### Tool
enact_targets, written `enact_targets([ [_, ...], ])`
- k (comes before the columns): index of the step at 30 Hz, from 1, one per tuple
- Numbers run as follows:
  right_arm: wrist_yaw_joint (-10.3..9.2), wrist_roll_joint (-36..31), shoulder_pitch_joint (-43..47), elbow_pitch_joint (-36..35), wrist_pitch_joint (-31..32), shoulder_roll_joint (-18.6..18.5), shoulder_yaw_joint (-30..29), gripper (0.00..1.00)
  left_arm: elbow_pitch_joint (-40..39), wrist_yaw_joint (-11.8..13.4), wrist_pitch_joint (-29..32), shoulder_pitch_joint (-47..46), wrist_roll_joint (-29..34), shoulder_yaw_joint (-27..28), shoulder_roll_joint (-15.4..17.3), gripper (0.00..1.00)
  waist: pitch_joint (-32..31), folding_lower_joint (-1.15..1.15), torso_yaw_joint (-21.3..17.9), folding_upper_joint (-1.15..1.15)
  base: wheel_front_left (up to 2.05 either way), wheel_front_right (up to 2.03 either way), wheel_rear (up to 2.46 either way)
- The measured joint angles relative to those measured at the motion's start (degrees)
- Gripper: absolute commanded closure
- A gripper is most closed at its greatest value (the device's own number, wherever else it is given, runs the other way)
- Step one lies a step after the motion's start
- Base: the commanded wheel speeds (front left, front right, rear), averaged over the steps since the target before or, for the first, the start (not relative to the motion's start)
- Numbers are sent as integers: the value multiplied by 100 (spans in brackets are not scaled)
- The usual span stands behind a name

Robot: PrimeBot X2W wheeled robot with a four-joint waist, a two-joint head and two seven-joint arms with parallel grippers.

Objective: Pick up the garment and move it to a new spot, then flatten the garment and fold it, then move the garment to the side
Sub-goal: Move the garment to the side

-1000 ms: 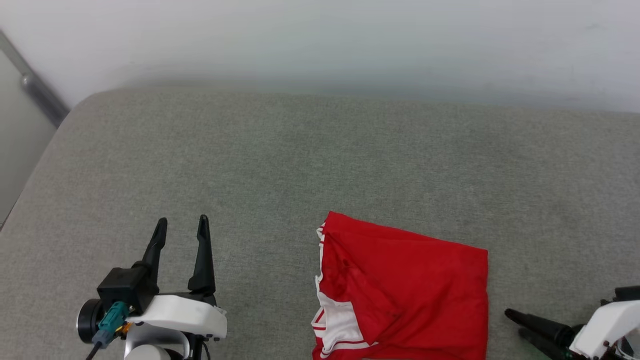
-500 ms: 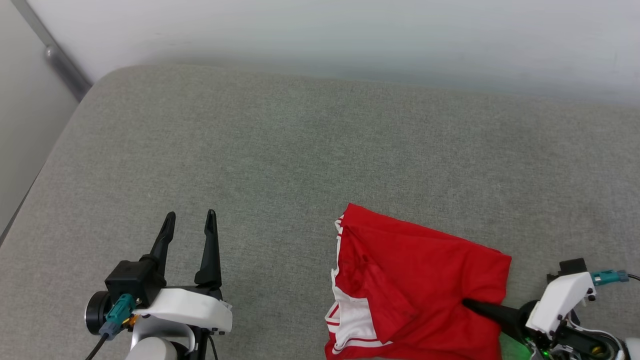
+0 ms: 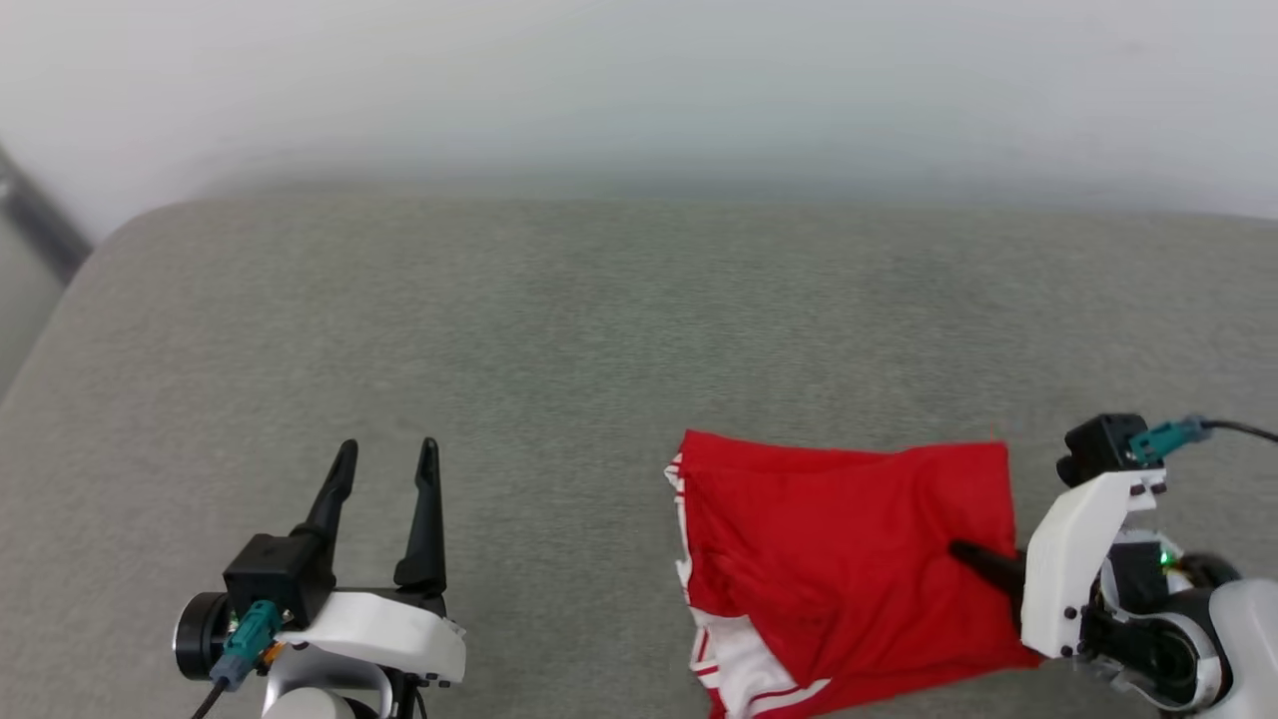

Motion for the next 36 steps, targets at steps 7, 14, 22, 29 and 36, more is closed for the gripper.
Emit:
enact_targets([
  [7,0,-746,-507,-276,-369,-878,880,100,-57,-69,-5,-21,103,40,-103,0,29,0,-724,0,0,0,0],
  [14,1,-918,-1118,244,-955,-1388,1088,100,-129,-280,-8,-486,311,-76,-115,0,332,0,-1521,0,0,0,0],
  [22,2,-1053,-1961,1369,-1880,-1797,866,100,-385,-391,68,-1244,603,-267,-30,0,1265,0,-1921,0,0,0,0],
  [29,2,-1326,-2940,2677,-2786,-1983,257,100,-915,-466,327,-1839,849,-386,159,0,2284,0,-2089,0,0,0,0],
  [36,1,-1667,-3492,3597,-3548,-1543,-341,100,-1173,-493,485,-2120,946,-455,266,0,2948,1,-2113,0,0,0,0],
])
